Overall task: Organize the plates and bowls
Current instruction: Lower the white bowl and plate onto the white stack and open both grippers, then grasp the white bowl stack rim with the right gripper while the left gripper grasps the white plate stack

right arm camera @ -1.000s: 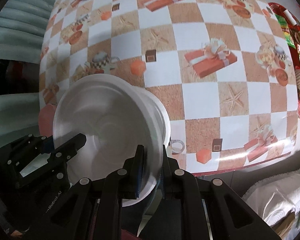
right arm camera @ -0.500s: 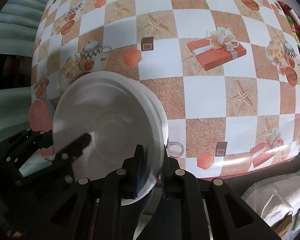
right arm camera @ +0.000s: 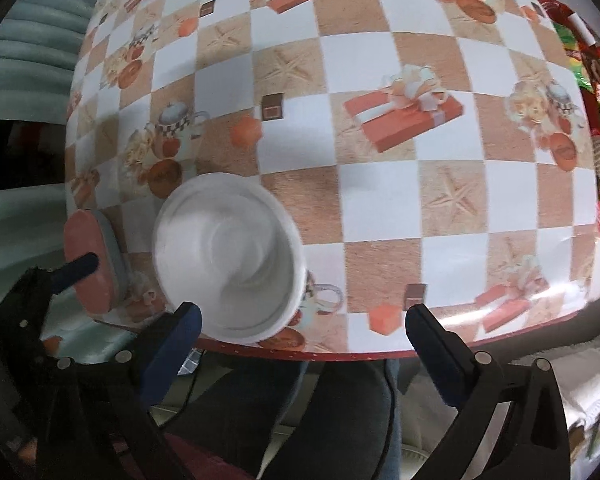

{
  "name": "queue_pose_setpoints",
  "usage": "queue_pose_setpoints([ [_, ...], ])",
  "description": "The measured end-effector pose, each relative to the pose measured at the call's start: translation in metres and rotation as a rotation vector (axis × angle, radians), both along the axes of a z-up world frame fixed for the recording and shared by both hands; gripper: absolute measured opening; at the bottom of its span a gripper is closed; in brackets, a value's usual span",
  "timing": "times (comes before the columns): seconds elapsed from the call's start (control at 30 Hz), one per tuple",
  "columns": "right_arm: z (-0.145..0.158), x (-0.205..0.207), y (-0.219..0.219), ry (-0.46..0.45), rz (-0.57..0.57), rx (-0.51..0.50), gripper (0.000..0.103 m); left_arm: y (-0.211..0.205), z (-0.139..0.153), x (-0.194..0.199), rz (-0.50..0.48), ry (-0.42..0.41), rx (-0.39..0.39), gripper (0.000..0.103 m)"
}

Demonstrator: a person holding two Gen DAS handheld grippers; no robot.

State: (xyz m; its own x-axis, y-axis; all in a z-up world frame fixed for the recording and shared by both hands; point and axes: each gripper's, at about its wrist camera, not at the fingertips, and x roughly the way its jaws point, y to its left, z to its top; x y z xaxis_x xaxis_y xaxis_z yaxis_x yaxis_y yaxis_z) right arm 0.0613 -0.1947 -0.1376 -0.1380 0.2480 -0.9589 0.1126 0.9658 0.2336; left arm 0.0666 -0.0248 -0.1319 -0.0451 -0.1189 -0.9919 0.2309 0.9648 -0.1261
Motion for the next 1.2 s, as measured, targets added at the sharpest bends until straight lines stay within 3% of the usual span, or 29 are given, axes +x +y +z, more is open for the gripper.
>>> queue_pose_setpoints([
  [0.63,-0.017,-0.013,0.003,0.077,-0.012,-0.024,0.103,0.015,-0.006,-0.005,0.057,0.031,0.025,0.103],
  [1.2,-0.049,-0.006,0.008,0.122,-0.039,-0.018,0.103,0.0,-0.042,-0.002,0.027,0.069,0.098,0.103],
])
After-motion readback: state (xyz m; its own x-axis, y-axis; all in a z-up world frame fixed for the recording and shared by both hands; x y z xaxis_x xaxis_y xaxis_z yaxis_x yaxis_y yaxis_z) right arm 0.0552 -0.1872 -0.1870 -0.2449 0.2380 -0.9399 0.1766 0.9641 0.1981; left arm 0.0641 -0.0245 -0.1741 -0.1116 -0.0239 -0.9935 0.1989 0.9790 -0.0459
